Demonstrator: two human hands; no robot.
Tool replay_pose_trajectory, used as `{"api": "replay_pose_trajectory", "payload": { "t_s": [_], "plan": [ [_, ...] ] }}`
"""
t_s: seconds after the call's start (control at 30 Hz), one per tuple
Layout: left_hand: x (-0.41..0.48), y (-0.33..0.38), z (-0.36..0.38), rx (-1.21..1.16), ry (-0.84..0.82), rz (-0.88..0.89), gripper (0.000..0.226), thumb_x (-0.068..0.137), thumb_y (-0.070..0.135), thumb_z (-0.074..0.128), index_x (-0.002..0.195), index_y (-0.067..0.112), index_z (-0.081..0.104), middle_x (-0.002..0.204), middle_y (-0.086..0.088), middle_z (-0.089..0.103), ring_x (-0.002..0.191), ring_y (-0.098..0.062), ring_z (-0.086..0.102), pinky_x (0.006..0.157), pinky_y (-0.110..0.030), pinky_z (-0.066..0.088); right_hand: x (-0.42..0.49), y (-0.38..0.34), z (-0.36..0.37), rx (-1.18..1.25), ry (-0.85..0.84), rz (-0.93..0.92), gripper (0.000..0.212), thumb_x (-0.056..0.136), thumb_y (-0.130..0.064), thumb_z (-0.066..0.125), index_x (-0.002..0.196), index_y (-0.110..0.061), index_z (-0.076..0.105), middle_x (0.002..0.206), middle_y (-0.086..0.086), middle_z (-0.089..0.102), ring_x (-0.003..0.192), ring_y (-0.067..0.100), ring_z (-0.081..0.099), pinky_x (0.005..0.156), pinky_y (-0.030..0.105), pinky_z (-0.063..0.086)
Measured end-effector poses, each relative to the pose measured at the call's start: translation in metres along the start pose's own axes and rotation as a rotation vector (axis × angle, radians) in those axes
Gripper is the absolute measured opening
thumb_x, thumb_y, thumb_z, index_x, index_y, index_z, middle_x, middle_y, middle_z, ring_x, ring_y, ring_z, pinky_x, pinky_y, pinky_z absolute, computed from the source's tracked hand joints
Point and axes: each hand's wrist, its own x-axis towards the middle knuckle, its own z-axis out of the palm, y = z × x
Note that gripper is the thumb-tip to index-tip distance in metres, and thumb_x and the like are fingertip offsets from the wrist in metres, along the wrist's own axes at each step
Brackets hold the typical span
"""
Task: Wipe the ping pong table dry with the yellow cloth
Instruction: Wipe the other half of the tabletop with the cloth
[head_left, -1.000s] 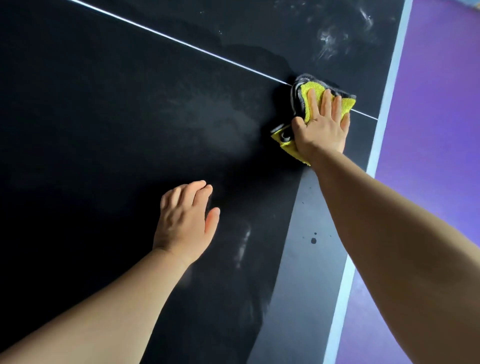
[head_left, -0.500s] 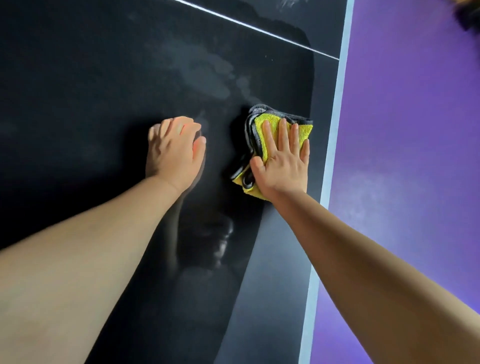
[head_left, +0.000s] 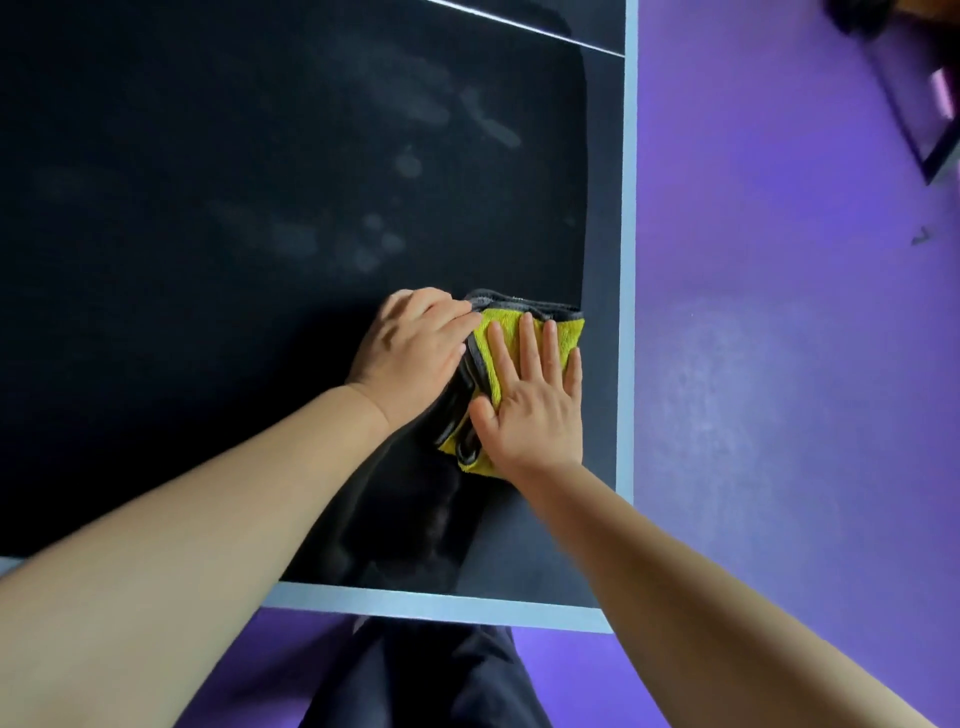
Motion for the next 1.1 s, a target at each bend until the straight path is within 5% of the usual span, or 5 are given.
{"api": "replay_pose_trajectory", "payload": {
  "t_s": [0.27,0.63,0.8,0.97,1.1],
  "plan": [
    [-0.09,0.042,-0.022,-0.106,-0.073,0.011,0.04,0.081,0.027,0.046,0.107,0.008,0.07,0.108,-0.004,0.068,0.104,-0.02,0.05,0.096,-0.035,0.031,-0.101,-0.014,0.017,0.006,-0.005,-0.002,0.075,0.086,-0.049,0.03,0.157,-0.03,0.015,0.164,0.006,0.009,0.152,0.031,0.001,0.119,0.05,-0.005],
    [-0.121,0.089,-0.028,-0.11,-0.199,0.054,0.059,0.06,0.04,0.061,0.108,0.007,0.069,0.108,-0.006,0.068,0.107,-0.019,0.045,0.095,-0.036,0.031,-0.15,0.004,-0.001,-0.14,-0.116,-0.033,0.078,0.078,-0.046,0.041,0.147,-0.009,0.044,0.152,0.018,0.039,0.144,0.038,0.026,0.114,0.053,0.012],
    [-0.083,0.075,-0.026,-0.085,-0.232,-0.002,0.061,0.061,0.026,0.058,0.12,0.011,0.064,0.123,-0.003,0.063,0.116,-0.021,0.047,0.1,-0.036,0.026,-0.105,0.002,0.002,-0.1,-0.05,0.076,0.084,0.08,-0.051,0.038,0.147,-0.001,0.038,0.153,0.027,0.032,0.144,0.046,0.024,0.113,0.056,0.012],
    [-0.031,0.045,-0.019,-0.05,-0.147,-0.145,0.055,0.063,0.014,0.074,0.116,0.005,0.064,0.122,-0.01,0.063,0.114,-0.028,0.057,0.101,-0.037,0.025,-0.032,0.016,-0.01,-0.096,-0.029,0.148,0.089,0.081,-0.06,0.015,0.153,-0.013,-0.006,0.163,0.018,-0.006,0.15,0.035,-0.014,0.12,0.051,-0.01],
    [0.015,0.03,-0.004,-0.012,-0.147,-0.232,0.055,0.06,0.012,0.079,0.113,0.004,0.065,0.121,-0.012,0.063,0.113,-0.03,0.057,0.1,-0.037,0.024,0.033,0.035,-0.025,-0.078,-0.022,0.128,0.091,0.079,-0.059,0.009,0.156,-0.014,-0.006,0.163,0.016,-0.011,0.149,0.032,-0.019,0.12,0.05,-0.011]
  ]
}}
